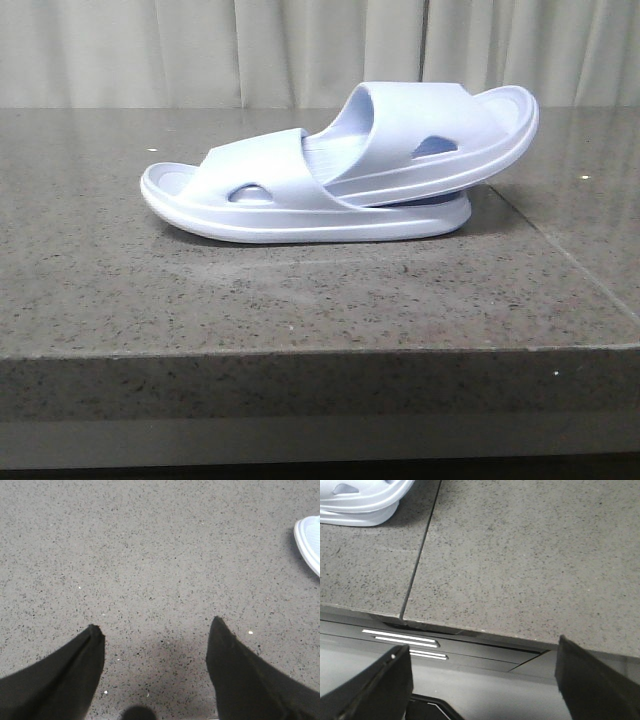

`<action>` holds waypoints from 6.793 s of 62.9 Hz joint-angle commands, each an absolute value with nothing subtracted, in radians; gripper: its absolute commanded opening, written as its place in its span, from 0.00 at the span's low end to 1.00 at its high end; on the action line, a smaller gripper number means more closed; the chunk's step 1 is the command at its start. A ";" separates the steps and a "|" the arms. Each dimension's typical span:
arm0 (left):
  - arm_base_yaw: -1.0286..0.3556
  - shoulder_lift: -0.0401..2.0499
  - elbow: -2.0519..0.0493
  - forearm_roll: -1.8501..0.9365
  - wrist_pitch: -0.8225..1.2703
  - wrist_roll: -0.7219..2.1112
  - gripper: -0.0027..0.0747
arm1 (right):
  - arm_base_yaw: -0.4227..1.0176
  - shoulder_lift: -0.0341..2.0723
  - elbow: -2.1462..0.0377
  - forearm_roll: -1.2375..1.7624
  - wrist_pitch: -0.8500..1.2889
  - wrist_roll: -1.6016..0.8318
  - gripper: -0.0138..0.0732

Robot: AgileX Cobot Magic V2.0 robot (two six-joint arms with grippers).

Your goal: Insert blue slippers together front up

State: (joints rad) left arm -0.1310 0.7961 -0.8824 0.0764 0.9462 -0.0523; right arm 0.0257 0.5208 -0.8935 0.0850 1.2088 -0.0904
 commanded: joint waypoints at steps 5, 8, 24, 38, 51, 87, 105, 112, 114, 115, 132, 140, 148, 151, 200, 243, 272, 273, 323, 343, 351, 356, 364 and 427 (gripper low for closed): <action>-0.136 0.792 -0.906 0.089 0.879 -0.065 0.60 | 0.029 0.498 -0.910 0.071 1.107 -0.085 0.85; -0.136 0.792 -0.906 0.089 0.870 -0.065 0.60 | 0.029 0.491 -0.910 0.072 1.083 -0.085 0.85; -0.136 0.798 -0.906 0.084 0.828 -0.065 0.53 | 0.029 0.491 -0.910 0.104 1.054 -0.085 0.70; -0.136 0.798 -0.906 0.068 0.803 -0.065 0.25 | 0.029 0.491 -0.910 0.111 1.055 -0.085 0.30; -0.136 0.798 -0.906 0.068 0.785 -0.065 0.04 | 0.029 0.491 -0.910 0.126 1.055 -0.085 0.10; -0.136 0.798 -0.906 0.068 0.784 -0.065 0.01 | 0.029 0.491 -0.910 0.135 1.055 -0.085 0.08; -0.136 0.798 -0.906 0.068 0.784 -0.065 0.01 | 0.029 0.491 -0.910 0.135 1.055 -0.085 0.08; -0.136 0.798 -0.906 0.076 0.785 -0.065 0.01 | 0.029 0.491 -0.910 0.135 1.055 -0.085 0.08; -0.136 0.798 -0.906 0.076 0.785 -0.065 0.01 | 0.029 0.491 -0.910 0.135 1.055 -0.085 0.08; -0.136 0.798 -0.906 0.076 0.785 -0.065 0.01 | 0.029 0.491 -0.910 0.135 1.055 -0.085 0.08; -0.136 0.746 -0.831 0.047 0.601 -0.063 0.01 | 0.029 0.491 -0.910 0.135 1.055 -0.085 0.08; -0.125 0.617 -0.689 0.039 0.427 -0.063 0.01 | 0.029 0.491 -0.910 0.135 1.055 -0.085 0.08; -0.073 0.453 -0.516 0.029 0.321 -0.063 0.01 | 0.029 0.491 -0.910 0.135 1.055 -0.085 0.08; -0.053 0.398 -0.457 0.026 0.288 -0.063 0.01 | 0.029 0.491 -0.910 0.135 1.055 -0.085 0.08; -0.012 -0.024 0.009 -0.019 -0.075 -0.059 0.01 | 0.029 0.491 -0.910 0.135 1.057 -0.085 0.08; 0.007 -0.024 0.009 -0.022 -0.149 0.024 0.01 | 0.029 0.491 -0.910 0.135 1.057 -0.085 0.08; -0.001 -0.022 0.009 -0.024 -0.149 0.024 0.01 | 0.029 0.491 -0.910 0.135 1.057 -0.085 0.08; -0.001 -0.022 0.009 -0.024 -0.149 0.024 0.01 | 0.029 0.491 -0.910 0.135 1.057 -0.085 0.08; -0.001 -0.022 0.009 -0.024 -0.149 0.024 0.01 | 0.083 0.420 -0.742 0.095 0.730 -0.088 0.08; -0.001 -0.022 0.009 -0.024 -0.149 0.024 0.01 | 0.077 0.178 -0.285 0.095 0.174 -0.088 0.08; -0.001 -0.022 0.009 -0.024 -0.149 0.024 0.01 | 0.059 0.082 -0.157 0.095 0.067 -0.088 0.08; -0.001 -0.022 0.009 -0.024 -0.149 0.024 0.01 | 0.049 0.031 -0.097 0.095 0.032 -0.088 0.08; -0.001 -0.022 0.009 -0.024 -0.149 0.024 0.01 | 0.030 -0.028 -0.014 0.095 -0.011 -0.088 0.08; -0.001 -0.020 0.009 -0.024 -0.151 0.024 0.01 | 0.029 -0.028 0.021 -0.009 -0.047 0.017 0.08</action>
